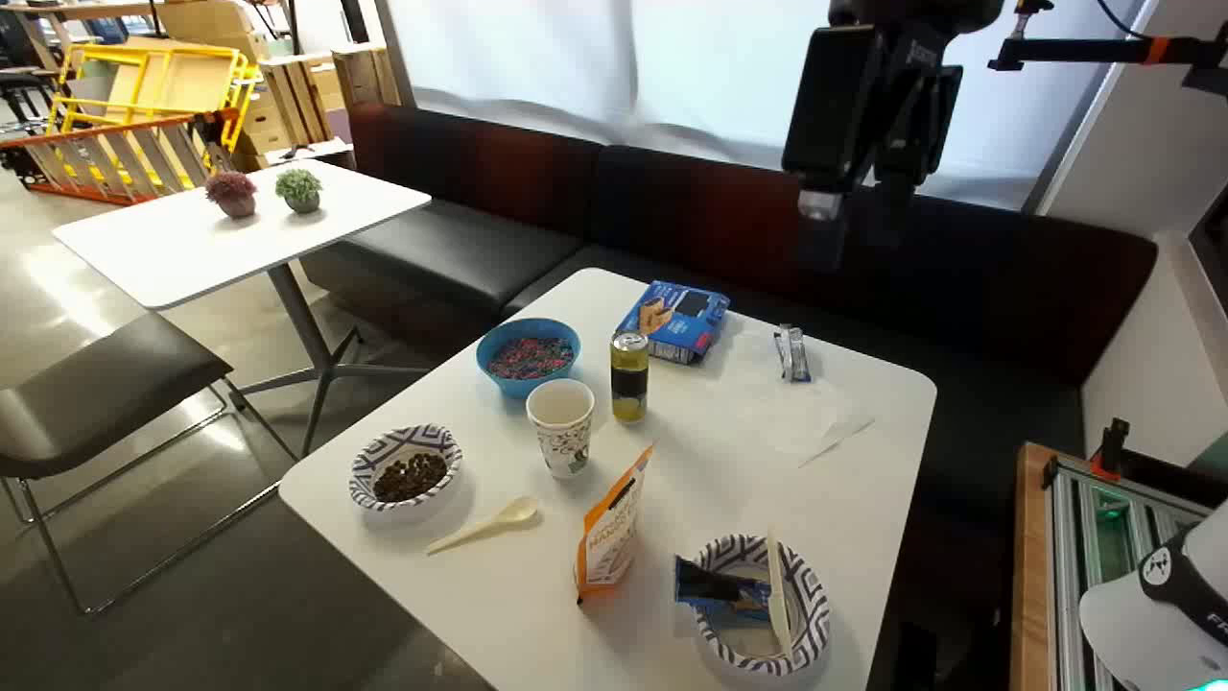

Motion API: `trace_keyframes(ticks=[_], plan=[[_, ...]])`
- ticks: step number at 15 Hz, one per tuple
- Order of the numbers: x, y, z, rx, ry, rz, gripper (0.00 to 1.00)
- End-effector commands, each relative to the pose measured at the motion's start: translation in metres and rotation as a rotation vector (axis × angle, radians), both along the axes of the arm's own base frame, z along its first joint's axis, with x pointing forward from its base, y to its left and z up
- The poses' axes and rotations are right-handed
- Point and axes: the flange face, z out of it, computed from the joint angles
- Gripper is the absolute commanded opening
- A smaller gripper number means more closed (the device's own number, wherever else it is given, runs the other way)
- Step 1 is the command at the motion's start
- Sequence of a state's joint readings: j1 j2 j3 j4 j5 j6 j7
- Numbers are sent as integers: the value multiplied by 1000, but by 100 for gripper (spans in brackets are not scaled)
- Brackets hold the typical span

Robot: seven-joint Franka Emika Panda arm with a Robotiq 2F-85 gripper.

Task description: Pick up the can and put it on the napkin

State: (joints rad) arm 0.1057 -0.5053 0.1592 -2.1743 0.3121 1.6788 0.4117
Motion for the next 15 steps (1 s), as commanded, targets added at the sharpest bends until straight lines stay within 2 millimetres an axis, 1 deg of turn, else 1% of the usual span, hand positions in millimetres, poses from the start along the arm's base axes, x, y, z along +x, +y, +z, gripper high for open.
trace_keyframes(ticks=[1, 9, 11, 13, 15], plan=[[0, 0, 0, 0, 1, 0, 100], [0, 0, 0, 0, 1, 0, 100], [13, -14, -4, -24, -48, -14, 100], [30, -33, -10, -24, -71, -12, 100], [51, -55, -20, -34, -96, -7, 100]])
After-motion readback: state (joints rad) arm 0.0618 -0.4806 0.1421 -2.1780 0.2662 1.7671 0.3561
